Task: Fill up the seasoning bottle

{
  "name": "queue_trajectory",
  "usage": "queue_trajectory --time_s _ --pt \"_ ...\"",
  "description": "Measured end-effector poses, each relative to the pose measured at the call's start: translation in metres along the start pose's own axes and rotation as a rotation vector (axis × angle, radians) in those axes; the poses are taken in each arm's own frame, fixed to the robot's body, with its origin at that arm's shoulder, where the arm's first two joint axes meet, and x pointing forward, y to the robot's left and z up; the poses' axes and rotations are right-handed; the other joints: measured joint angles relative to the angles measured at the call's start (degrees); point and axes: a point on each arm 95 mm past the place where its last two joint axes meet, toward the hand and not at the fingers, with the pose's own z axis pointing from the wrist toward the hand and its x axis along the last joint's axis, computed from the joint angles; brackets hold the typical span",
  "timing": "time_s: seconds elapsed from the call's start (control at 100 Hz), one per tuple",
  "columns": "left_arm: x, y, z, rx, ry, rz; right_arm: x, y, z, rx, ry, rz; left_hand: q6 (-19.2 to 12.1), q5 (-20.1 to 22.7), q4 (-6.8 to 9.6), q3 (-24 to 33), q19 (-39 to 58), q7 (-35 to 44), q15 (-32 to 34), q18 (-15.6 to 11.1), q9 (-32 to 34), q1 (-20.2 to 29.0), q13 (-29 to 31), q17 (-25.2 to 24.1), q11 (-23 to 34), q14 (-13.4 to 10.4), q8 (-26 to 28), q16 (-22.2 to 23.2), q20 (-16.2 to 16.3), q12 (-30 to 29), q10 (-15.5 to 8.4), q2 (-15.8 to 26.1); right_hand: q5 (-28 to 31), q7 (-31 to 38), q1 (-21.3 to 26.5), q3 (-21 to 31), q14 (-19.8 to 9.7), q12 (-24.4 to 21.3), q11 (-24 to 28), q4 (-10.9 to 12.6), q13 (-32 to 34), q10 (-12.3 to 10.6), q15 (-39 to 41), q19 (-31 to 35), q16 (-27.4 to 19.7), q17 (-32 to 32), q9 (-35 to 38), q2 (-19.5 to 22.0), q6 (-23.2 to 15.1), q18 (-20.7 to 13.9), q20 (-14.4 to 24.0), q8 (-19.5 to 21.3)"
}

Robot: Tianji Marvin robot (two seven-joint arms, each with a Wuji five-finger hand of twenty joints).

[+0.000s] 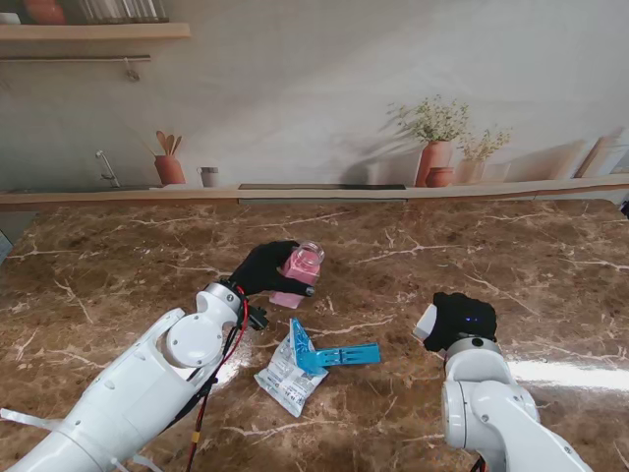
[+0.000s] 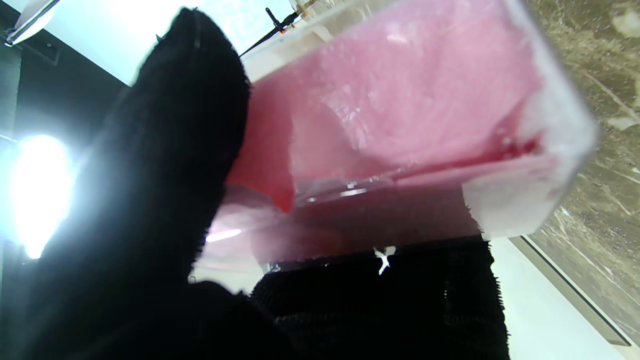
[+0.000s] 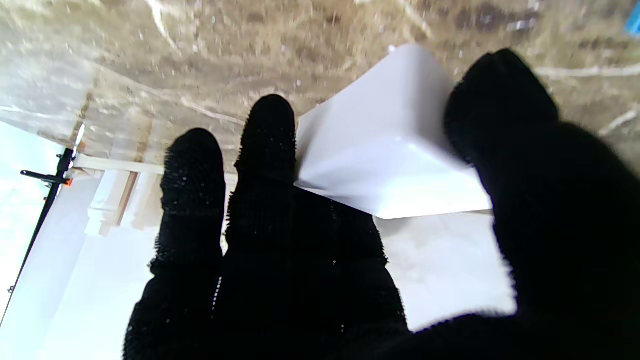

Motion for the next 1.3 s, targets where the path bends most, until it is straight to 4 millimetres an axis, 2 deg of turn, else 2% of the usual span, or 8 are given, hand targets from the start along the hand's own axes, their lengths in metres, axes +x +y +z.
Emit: queue_trajectory --time_s 0.23,0.6,0.85,1.3 --pt "0.001 0.001 -0.001 -0.020 0.015 0.025 -0.007 0.033 0.002 -0.043 0.075 0.092 0.00 0.00 0.00 0.00 0.00 0.01 0.00 -0.18 0.00 0.00 0.00 -0.03 0.00 0.00 0.00 0.01 0.00 0.00 0.00 0.00 0.00 0.04 0.00 0.00 0.02 0.07 -0.02 0.00 0.00 0.01 0.00 0.00 0.00 0.00 0.01 0.00 0.00 0.05 -0.58 -0.09" --pt "0.004 0.002 -0.001 -0.067 0.045 0.075 0.006 0.068 0.008 -0.071 0.243 0.250 0.00 0.00 0.00 0.00 0.00 0.02 0.00 -0.22 0.00 0.00 0.00 -0.09 0.00 0.00 0.00 0.01 0.00 -0.04 0.00 0.00 0.43 0.07 0.01 0.00 0.12 0.07 -0.72 0.00 0.00 0.22 0.00 0.00 0.00 0.00 0.71 -0.22 0.00 0.11 -0.63 -0.90" --pt "0.007 0.004 -0.001 -0.102 0.072 0.110 0.020 0.087 0.010 -0.053 0.358 0.396 0.00 0.00 0.00 0.00 0.00 0.02 0.00 -0.25 0.00 0.00 0.00 -0.12 0.00 0.00 0.00 0.01 0.00 -0.18 0.00 0.00 0.50 0.08 0.02 0.00 0.22 0.08 -1.26 0.00 0.00 0.31 -0.28 0.00 0.00 -0.01 0.97 -0.22 0.00 0.58 -0.65 -1.98" --pt "0.013 0.013 -0.001 -0.110 0.117 0.120 0.062 0.103 0.009 -0.069 0.490 0.416 0.00 0.00 0.00 0.00 -0.05 0.25 0.01 -0.53 0.50 0.00 0.00 -0.60 -0.37 0.00 0.03 0.01 0.00 -1.66 0.00 -0.01 0.52 0.11 0.03 0.00 0.51 0.08 -1.39 0.00 -0.02 0.51 -1.61 0.00 0.00 -0.22 0.99 0.09 0.08 0.84 -0.66 -2.79"
